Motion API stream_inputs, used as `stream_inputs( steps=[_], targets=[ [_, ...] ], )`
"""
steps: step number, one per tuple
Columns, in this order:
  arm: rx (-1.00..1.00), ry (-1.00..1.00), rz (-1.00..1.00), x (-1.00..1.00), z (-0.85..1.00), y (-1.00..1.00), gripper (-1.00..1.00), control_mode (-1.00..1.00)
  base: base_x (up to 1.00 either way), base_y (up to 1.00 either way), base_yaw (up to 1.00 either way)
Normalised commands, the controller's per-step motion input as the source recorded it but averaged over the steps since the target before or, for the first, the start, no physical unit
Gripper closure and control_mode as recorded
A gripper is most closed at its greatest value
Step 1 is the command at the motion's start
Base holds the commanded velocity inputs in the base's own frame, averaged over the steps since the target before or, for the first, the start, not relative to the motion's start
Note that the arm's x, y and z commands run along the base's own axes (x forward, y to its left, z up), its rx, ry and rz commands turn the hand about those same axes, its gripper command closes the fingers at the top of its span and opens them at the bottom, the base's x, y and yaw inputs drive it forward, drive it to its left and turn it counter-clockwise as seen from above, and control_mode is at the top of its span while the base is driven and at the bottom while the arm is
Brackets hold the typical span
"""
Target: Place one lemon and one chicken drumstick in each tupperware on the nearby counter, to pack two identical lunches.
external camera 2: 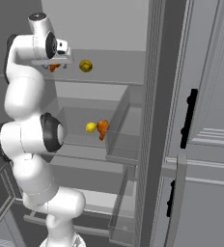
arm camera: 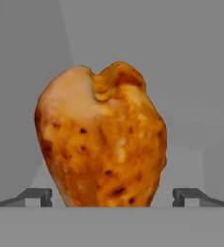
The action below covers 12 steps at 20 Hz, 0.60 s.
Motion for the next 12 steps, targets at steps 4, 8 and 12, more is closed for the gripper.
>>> stream_inputs(
  steps=[4,8,12],
  targets=[
    [0.03,-0.13,0.00,0.00,-0.28,0.00,-1.00,-1.00,0.00,0.00,0.00],
    [0.07,-0.17,0.00,0.00,-0.51,0.00,1.00,-1.00,0.00,0.00,0.00],
    [0.06,-0.16,0.00,-0.02,-0.35,0.00,1.00,-1.00,0.00,0.00,0.00]
  ],
)
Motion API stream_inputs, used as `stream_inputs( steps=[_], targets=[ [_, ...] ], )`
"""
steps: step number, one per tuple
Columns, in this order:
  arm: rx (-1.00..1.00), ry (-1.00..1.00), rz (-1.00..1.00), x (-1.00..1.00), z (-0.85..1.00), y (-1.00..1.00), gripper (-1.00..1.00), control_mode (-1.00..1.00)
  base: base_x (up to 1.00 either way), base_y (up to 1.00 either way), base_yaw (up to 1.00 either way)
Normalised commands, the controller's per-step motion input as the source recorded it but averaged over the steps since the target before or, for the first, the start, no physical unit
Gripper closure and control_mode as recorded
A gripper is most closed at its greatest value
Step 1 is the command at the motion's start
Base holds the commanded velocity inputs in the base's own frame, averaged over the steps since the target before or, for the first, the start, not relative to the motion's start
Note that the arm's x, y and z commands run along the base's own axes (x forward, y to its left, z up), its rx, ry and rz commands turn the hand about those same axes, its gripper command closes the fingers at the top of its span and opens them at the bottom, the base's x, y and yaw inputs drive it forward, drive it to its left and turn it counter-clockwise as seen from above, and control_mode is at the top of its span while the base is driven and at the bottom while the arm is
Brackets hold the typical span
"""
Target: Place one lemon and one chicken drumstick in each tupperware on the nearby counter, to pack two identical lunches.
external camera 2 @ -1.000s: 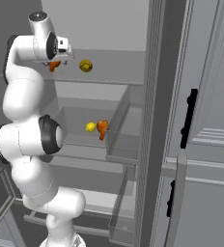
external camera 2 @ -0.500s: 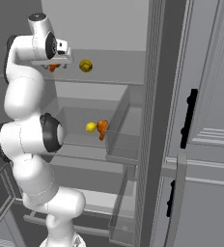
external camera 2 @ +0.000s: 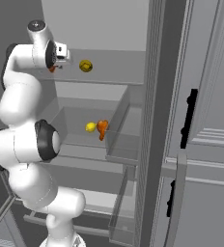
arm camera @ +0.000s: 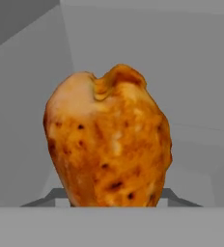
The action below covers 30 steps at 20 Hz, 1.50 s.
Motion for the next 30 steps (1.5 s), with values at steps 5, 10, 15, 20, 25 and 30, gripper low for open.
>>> stream_inputs(
  steps=[5,10,15,20,25,30],
  targets=[
    [0.02,-0.14,0.00,-0.47,-0.01,-0.06,1.00,-1.00,0.00,0.00,0.00],
    [0.09,-0.19,0.00,-1.00,0.00,-0.47,1.00,-1.00,0.00,0.00,0.00],
    [0.08,-0.05,-0.03,-1.00,0.09,-0.73,1.00,-1.00,0.00,0.00,0.00],
    [0.03,0.00,-0.10,-1.00,0.01,-0.70,1.00,-1.00,0.00,0.00,0.00],
    [-0.02,0.03,-0.02,-1.00,-0.01,-0.38,1.00,-1.00,0.00,0.00,0.00],
    [-0.05,0.13,-0.08,-0.76,-0.19,-0.22,1.00,-1.00,0.00,0.00,0.00]
  ],
)
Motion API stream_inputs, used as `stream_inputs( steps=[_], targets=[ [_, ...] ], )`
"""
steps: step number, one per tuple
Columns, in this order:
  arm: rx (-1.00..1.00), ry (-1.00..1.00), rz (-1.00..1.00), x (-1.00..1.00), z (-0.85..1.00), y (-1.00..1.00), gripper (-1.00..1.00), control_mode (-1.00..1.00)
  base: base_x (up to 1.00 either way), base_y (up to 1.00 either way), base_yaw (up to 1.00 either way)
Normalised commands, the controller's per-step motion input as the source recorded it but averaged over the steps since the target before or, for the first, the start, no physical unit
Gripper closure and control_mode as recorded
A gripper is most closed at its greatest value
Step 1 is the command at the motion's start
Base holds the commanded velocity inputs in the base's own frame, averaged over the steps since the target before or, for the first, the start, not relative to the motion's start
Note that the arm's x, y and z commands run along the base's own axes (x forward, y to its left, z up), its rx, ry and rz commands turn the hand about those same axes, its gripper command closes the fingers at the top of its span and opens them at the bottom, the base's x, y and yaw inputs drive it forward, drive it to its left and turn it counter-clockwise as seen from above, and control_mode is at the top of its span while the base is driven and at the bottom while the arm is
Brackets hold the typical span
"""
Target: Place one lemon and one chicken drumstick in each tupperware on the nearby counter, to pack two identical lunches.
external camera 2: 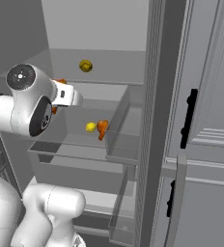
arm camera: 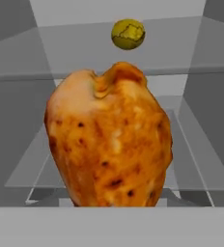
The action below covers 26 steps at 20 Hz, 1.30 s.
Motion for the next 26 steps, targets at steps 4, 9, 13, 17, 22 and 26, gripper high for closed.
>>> stream_inputs(
  steps=[4,9,13,17,22,26],
  targets=[
    [-0.10,0.13,-0.06,-0.29,-0.50,0.00,1.00,-1.00,0.00,0.00,0.00],
    [-0.01,0.01,0.00,-0.16,-0.55,0.00,1.00,-1.00,0.00,0.00,0.00],
    [0.00,0.00,0.00,-0.15,-0.32,0.00,1.00,-1.00,0.00,0.00,0.00],
    [0.00,0.00,0.00,0.00,0.00,0.00,1.00,-1.00,0.00,0.00,0.00],
    [0.00,0.00,0.00,-0.18,0.00,0.00,1.00,-1.00,0.00,0.00,0.00],
    [0.00,0.00,0.00,0.00,0.00,0.00,1.00,1.00,-0.94,0.00,0.00]
  ],
)
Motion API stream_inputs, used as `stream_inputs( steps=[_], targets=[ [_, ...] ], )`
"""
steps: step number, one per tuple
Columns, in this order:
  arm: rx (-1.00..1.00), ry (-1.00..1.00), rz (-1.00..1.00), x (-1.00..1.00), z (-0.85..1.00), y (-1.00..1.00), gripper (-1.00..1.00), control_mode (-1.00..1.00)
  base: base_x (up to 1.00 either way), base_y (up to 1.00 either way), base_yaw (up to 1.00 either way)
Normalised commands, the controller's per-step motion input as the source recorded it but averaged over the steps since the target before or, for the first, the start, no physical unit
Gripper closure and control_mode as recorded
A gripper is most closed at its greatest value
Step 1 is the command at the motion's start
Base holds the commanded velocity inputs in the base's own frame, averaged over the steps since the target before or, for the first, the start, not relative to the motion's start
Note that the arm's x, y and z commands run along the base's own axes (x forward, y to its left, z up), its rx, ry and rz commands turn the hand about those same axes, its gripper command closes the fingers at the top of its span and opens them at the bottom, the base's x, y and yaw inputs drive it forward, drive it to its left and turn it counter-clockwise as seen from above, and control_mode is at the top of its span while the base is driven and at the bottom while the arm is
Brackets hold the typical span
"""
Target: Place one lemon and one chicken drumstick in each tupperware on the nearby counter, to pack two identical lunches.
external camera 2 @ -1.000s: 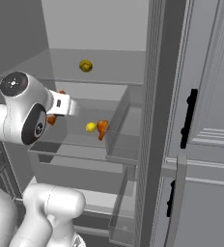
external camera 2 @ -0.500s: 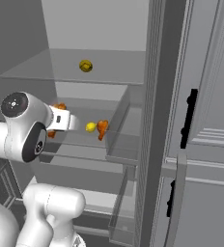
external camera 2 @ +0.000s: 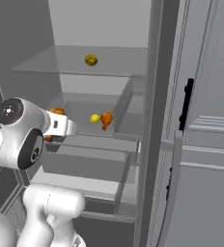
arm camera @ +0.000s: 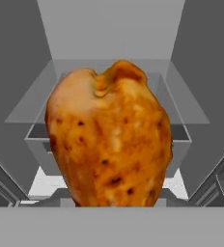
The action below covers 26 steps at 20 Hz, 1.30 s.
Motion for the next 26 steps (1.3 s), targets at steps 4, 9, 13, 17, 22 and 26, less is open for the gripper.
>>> stream_inputs(
  steps=[4,9,13,17,22,26],
  targets=[
    [0.00,0.00,0.00,0.00,0.00,0.00,1.00,1.00,-1.00,0.00,0.00],
    [0.00,0.00,0.00,0.00,0.00,0.00,1.00,1.00,-1.00,0.00,0.00],
    [0.00,0.00,0.00,0.00,0.00,0.00,1.00,1.00,-0.97,0.00,0.00],
    [0.00,0.00,0.00,0.00,0.00,0.00,1.00,1.00,-0.65,0.00,0.00],
    [0.00,0.00,0.00,0.00,0.00,0.00,1.00,1.00,-0.51,0.03,0.13],
    [0.00,0.00,0.00,0.00,0.00,0.00,1.00,1.00,-0.12,0.34,0.66]
  ],
)
